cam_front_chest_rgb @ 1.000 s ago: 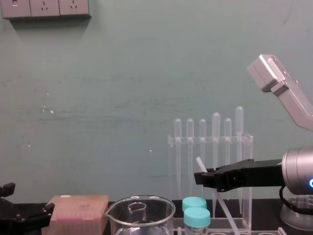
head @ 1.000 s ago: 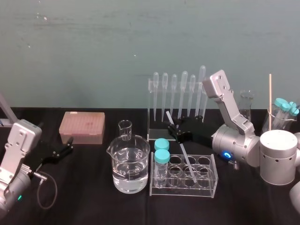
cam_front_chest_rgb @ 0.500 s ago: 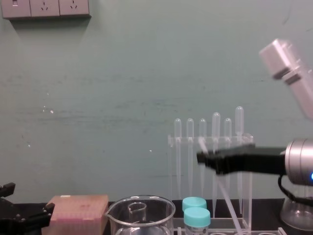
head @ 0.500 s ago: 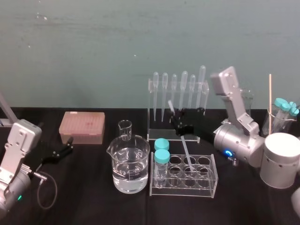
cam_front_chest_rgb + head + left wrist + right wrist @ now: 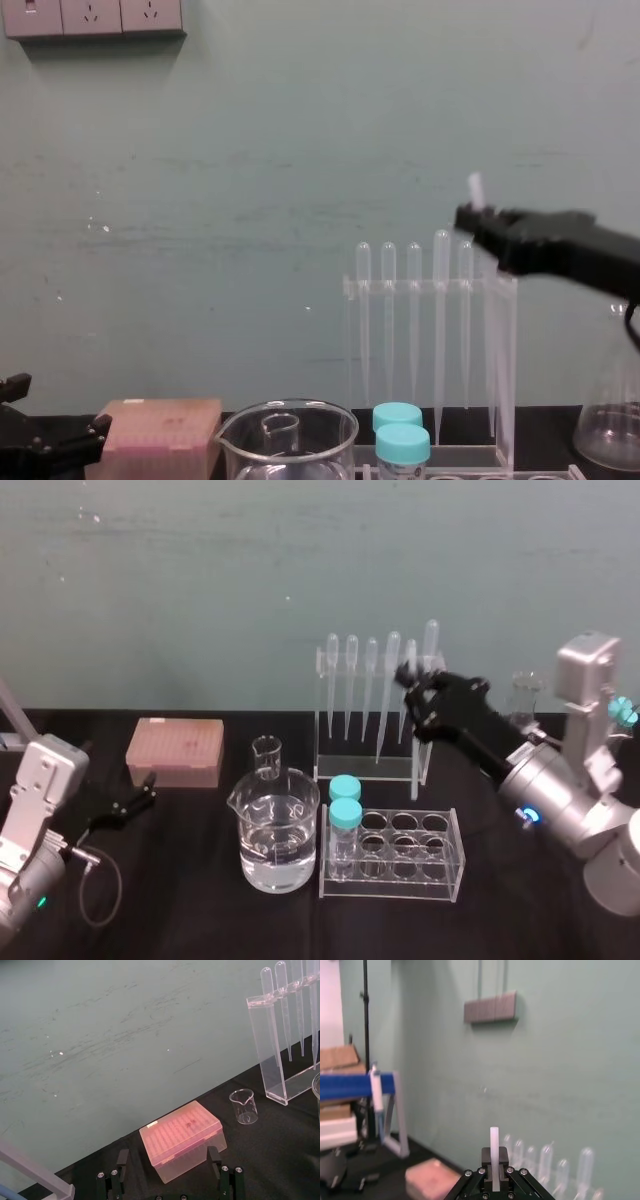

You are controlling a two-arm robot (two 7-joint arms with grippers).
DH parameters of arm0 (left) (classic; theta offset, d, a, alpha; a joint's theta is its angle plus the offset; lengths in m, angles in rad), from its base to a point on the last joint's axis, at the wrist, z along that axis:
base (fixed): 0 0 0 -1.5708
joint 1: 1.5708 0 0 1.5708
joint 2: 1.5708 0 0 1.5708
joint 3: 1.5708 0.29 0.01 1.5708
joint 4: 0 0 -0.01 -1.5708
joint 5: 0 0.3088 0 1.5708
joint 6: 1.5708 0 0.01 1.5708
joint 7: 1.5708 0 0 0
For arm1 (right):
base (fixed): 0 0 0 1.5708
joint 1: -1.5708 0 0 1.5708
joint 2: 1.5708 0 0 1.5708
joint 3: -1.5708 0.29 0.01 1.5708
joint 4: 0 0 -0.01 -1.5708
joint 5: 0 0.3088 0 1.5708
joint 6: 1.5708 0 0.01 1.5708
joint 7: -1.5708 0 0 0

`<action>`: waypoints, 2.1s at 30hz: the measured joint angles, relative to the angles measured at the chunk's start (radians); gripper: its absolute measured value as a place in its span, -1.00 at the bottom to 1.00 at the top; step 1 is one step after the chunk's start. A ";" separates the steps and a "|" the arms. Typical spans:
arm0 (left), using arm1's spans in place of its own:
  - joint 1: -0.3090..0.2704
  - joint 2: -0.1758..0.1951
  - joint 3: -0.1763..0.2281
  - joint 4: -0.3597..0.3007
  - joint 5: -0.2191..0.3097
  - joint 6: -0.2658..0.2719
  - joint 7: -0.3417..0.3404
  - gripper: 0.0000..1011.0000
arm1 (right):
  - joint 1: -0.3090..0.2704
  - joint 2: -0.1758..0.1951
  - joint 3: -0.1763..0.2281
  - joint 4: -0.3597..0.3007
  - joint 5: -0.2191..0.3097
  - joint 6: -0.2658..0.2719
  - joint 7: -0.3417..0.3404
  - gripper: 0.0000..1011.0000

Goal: Pick up the stirring rod with one hand, then place it down.

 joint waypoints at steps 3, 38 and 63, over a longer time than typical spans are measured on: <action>0.000 0.000 0.000 0.000 0.000 0.000 0.000 0.98 | 0.001 -0.013 0.028 -0.013 0.022 -0.023 0.003 -0.87; 0.000 0.000 0.000 0.000 0.000 0.000 0.000 0.98 | 0.090 0.028 0.123 -0.112 0.185 -0.027 0.077 -0.87; 0.000 0.000 0.000 0.000 0.000 0.000 0.000 0.98 | 0.090 0.026 0.109 -0.110 0.174 -0.021 0.056 -0.87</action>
